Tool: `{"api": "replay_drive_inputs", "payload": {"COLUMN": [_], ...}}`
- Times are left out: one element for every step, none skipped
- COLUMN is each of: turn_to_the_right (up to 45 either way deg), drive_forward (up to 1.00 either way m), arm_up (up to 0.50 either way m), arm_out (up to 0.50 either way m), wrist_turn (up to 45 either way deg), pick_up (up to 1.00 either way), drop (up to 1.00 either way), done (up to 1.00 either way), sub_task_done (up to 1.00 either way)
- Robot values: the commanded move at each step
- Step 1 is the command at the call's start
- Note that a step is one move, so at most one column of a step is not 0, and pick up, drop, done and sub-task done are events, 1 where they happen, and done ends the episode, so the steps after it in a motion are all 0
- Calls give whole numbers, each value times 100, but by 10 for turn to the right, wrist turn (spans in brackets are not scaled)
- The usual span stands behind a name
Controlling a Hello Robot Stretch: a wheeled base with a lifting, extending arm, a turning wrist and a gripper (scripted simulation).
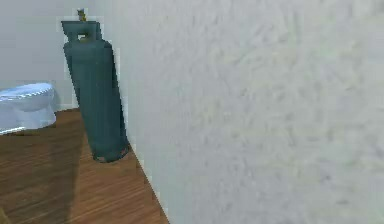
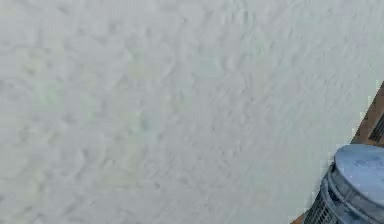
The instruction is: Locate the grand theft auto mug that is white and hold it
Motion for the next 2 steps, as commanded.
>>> {"api": "replay_drive_inputs", "payload": {"turn_to_the_right": [-450, -450], "drive_forward": [0, 0], "arm_up": [0, 0], "arm_out": [0, 0], "wrist_turn": [0, 0], "pick_up": [0, 0], "drop": [0, 0], "done": [0, 0], "sub_task_done": [0, 0]}}
